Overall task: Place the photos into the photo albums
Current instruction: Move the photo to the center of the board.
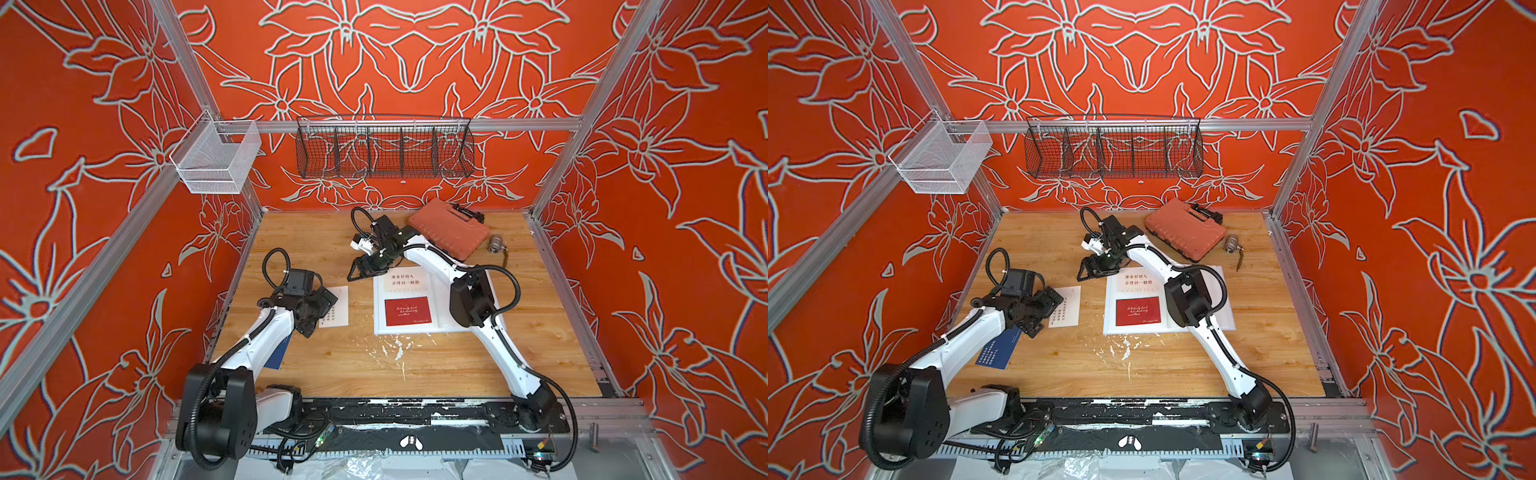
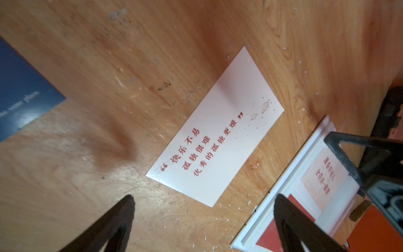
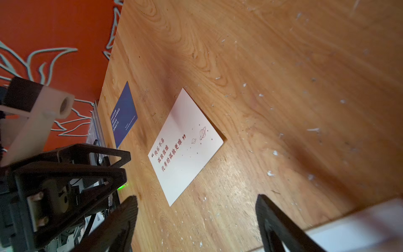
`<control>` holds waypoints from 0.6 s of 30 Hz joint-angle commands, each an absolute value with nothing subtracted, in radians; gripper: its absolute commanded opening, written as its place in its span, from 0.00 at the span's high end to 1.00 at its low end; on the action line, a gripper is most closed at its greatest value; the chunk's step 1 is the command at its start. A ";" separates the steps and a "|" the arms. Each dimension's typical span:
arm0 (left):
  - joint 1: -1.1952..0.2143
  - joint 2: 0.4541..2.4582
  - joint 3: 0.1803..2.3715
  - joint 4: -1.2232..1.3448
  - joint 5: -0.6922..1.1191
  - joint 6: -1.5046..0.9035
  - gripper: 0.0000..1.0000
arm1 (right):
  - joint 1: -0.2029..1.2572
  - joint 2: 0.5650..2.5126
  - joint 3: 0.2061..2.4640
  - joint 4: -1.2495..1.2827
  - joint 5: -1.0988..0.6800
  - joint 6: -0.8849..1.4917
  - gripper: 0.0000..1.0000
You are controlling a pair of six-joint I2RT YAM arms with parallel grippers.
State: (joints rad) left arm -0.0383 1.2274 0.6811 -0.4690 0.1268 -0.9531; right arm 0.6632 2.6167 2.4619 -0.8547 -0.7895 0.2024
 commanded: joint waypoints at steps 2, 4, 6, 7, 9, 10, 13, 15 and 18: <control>0.009 1.269 0.681 -0.497 0.156 -0.904 0.03 | 0.676 2.659 2.482 -0.803 -0.803 0.263 0.14; 0.035 1.302 0.686 -0.483 0.181 -0.886 0.03 | 0.684 2.667 2.482 -0.789 -0.799 0.274 0.14; 0.058 1.337 0.695 -0.453 0.214 -0.858 0.03 | 0.687 2.674 2.478 -0.778 -0.794 0.283 0.15; 0.067 1.355 0.699 -0.433 0.229 -0.845 0.03 | 0.689 2.674 2.472 -0.770 -0.790 0.289 0.15; 0.079 1.390 0.707 -0.379 0.278 -0.814 0.03 | 0.689 2.671 2.457 -0.755 -0.784 0.302 0.15; 0.085 1.409 0.715 -0.365 0.299 -0.800 0.03 | 0.689 2.670 2.453 -0.752 -0.777 0.305 0.15; 0.092 1.456 0.732 -0.317 0.358 -0.764 0.03 | 0.689 2.659 2.434 -0.742 -0.760 0.311 0.15; 0.095 1.485 0.740 -0.288 0.387 -0.750 0.03 | 0.684 2.645 2.404 -0.711 -0.765 0.338 0.15; 0.098 1.550 0.774 -0.270 0.418 -0.726 0.03 | 0.678 2.601 2.326 -0.652 -0.758 0.374 0.15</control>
State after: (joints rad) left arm 0.0914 1.4929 0.7574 -0.3069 0.3634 -0.7734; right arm 0.6819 2.6476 2.3844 -0.7017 -0.7834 0.3252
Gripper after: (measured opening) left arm 0.972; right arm 0.850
